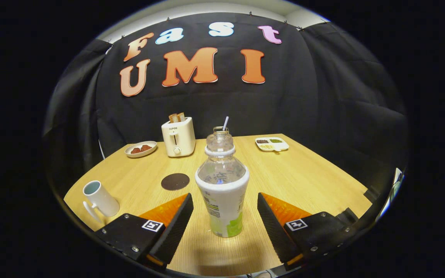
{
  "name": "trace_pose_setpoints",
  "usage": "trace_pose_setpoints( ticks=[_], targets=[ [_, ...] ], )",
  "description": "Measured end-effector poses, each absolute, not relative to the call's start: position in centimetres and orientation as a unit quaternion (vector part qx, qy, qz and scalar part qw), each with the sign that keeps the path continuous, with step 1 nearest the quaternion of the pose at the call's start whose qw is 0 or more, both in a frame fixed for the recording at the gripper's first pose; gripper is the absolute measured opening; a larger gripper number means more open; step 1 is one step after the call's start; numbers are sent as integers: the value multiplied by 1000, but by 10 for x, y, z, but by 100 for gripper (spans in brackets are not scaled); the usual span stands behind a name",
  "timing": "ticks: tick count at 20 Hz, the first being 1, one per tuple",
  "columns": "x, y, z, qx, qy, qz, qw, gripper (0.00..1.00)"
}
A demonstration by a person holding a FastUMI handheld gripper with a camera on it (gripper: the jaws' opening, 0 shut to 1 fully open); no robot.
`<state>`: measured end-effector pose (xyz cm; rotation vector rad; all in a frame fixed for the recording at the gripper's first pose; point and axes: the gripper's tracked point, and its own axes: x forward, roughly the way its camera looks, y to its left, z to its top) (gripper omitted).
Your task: Take the bottle from table, then pour the juice into the cup, finally place the bottle on the coaster
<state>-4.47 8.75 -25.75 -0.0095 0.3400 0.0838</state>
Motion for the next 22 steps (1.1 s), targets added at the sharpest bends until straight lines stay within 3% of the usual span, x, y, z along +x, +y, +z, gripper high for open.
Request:
trace_pose_setpoints(
  ticks=[2,4,5,6,9,22],
  targets=[
    [-40,92,-265,-2,178,44,983,99],
    [-33,94,-270,-12,184,47,982,91],
    [-31,95,-274,-22,191,48,980,78],
    [-29,97,-270,-26,189,53,980,70],
    [-27,104,-270,-49,210,51,975,57],
    [-42,212,-226,-251,196,117,941,53]
  ],
)
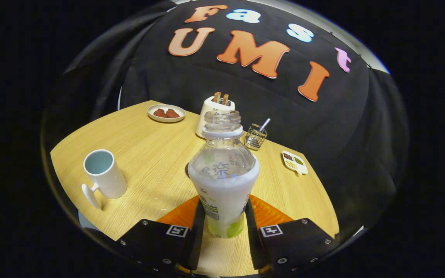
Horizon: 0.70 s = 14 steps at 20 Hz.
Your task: Take the bottle from table, then pour the juice into the cup, finally place the bottle on the coaster
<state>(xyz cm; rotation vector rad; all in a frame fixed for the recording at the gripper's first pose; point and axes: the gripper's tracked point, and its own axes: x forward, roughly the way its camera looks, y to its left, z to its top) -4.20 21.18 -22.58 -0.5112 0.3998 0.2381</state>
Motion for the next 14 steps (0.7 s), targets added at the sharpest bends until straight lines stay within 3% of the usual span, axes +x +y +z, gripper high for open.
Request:
trace_pose_setpoints(
  ticks=[6,14],
  targets=[
    [-33,261,-224,-360,169,139,907,53],
    [-28,312,-235,-534,95,172,822,53]
  ],
)
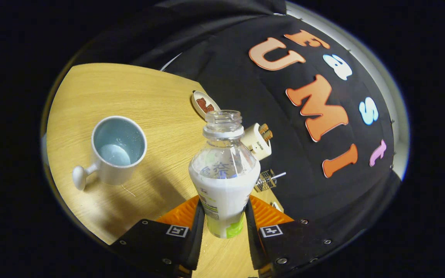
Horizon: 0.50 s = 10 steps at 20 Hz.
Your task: Take the bottle from table, then pour the juice into the cup, finally place the bottle on the coaster
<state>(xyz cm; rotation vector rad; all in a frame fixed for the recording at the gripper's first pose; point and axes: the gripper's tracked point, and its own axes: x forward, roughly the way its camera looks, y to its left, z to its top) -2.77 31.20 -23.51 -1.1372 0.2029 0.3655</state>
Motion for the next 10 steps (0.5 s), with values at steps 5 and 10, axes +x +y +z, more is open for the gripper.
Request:
trace_pose_setpoints(
  ticks=[5,10],
  targets=[
    [-30,325,-245,-603,64,189,773,53],
    [-19,336,-241,-669,4,191,718,53]
  ],
)
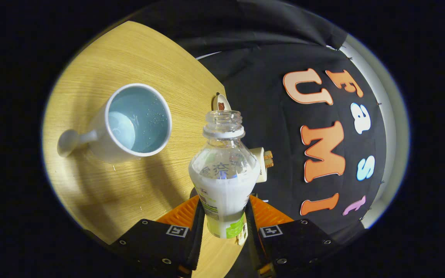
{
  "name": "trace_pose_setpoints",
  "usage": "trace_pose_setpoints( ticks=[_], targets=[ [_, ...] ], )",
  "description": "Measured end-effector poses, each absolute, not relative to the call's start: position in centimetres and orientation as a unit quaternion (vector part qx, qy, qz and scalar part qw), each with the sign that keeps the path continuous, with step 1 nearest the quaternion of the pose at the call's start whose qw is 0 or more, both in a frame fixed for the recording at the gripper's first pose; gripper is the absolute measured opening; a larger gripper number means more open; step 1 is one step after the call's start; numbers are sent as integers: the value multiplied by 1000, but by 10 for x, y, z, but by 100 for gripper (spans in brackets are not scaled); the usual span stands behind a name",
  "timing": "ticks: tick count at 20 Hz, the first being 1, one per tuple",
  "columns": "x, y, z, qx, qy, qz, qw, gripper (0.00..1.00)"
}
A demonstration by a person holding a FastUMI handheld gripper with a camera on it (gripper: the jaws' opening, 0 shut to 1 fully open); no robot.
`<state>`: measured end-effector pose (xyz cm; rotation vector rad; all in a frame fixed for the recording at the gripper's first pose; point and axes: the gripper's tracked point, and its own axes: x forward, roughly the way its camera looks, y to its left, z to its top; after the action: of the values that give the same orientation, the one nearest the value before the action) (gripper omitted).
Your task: Take the bottle from table, then pour the juice into the cup, finally place the bottle on the coaster
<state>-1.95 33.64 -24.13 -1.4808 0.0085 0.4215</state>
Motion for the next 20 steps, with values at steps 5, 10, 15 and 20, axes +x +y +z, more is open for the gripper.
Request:
trace_pose_setpoints(
  ticks=[5,10,15,20],
  targets=[
    [-23,340,-240,-705,-28,198,681,53],
    [-22,344,-236,-734,-57,197,648,52],
    [-19,344,-233,-753,-74,202,622,52],
    [-12,347,-229,-779,-98,208,584,52]
  ],
)
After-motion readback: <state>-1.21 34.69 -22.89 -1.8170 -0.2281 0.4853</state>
